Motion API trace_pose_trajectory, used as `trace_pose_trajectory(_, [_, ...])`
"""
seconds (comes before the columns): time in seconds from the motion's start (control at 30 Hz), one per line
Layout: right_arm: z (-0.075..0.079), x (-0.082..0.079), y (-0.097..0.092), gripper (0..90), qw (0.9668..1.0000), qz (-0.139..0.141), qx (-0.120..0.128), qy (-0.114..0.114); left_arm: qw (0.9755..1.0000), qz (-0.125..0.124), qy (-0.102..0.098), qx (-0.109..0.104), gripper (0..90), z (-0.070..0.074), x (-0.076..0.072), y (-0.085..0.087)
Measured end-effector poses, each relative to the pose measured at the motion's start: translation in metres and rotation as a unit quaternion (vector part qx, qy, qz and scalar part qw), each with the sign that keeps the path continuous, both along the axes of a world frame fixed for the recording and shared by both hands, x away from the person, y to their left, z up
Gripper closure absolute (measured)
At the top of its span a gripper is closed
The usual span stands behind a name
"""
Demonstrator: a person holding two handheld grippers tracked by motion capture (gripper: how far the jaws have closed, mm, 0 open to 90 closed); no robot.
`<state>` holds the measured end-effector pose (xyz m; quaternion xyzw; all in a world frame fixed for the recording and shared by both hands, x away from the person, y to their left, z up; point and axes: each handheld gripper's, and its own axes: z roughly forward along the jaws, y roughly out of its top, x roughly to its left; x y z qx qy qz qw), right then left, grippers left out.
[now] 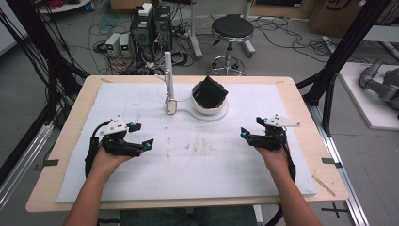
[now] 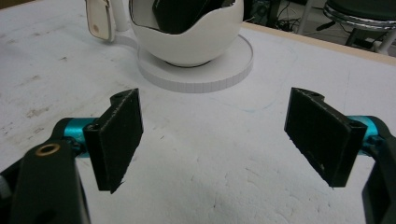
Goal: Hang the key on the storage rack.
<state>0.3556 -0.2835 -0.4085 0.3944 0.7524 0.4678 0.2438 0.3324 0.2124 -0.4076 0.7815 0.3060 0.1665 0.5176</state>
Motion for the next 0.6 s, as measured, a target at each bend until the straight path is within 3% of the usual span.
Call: trace_pose_trajectory(0.6, [-0.0012,0.0011,0.0013,19.7,1.0,0.002,-0.002,0.005,0.9999,0.005,0.008,0.005,17.4,-0.0042,0.0007,0.0012])
